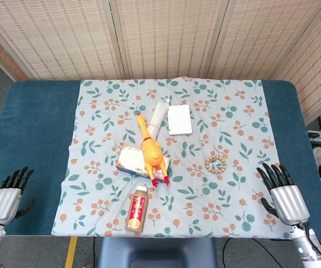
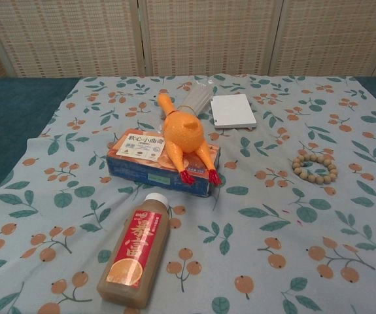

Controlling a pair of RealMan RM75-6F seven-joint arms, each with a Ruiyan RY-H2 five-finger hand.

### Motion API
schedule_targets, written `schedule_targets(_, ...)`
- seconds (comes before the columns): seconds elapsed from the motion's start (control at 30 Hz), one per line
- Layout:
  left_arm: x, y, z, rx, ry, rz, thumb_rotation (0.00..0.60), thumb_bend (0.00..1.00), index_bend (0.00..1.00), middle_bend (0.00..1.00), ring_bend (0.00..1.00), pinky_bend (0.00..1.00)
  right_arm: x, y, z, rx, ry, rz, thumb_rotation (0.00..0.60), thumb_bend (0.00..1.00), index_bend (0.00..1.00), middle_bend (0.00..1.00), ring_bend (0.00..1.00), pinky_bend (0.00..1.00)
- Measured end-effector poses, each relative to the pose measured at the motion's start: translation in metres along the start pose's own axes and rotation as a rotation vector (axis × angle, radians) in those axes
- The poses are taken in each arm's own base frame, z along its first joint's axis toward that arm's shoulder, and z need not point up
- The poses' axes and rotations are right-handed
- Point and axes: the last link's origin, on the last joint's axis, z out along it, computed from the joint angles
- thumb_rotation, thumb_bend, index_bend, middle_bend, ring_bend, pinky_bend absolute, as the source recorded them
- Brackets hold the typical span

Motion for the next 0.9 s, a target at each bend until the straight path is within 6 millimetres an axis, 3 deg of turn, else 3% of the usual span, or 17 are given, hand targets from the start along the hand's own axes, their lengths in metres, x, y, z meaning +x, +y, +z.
schedule_targets(0.23,0.004,0.002,-0.003,-0.013,0.015,-0.005,0.600,0.41,0.00,0.00,0.00,0.13,-0.005,-0.001,0.005,0.000,-0.022,0.001,0.600,0.27,0.00,0.01,0.00,0.00)
schedule_targets(0.37,0.009,0.001,-0.005,-0.022,0.037,-0.016,0.600,0.41,0.00,0.00,0.00,0.13,-0.010,-0.003,0.018,0.005,-0.045,-0.009,0.600,0.28,0.05,0.07,0.00,0.00)
schedule_targets(0.63,0.013,-0.001,-0.006,-0.019,0.050,-0.028,0.600,0.41,0.00,0.00,0.00,0.13,-0.027,-0.019,0.077,0.084,-0.131,-0.078,0.600,0.30,0.18,0.18,0.00,0.00)
schedule_targets(0.8,0.012,-0.001,-0.006,-0.019,0.045,-0.024,0.600,0.41,0.00,0.00,0.00,0.13,-0.040,-0.040,0.118,0.142,-0.169,-0.131,0.600,0.30,0.24,0.22,0.00,0.00)
schedule_targets(0.9,0.011,0.000,-0.006,-0.022,0.042,-0.021,0.600,0.41,0.00,0.00,0.00,0.13,-0.047,-0.051,0.131,0.161,-0.177,-0.149,0.600,0.30,0.28,0.24,0.00,0.00)
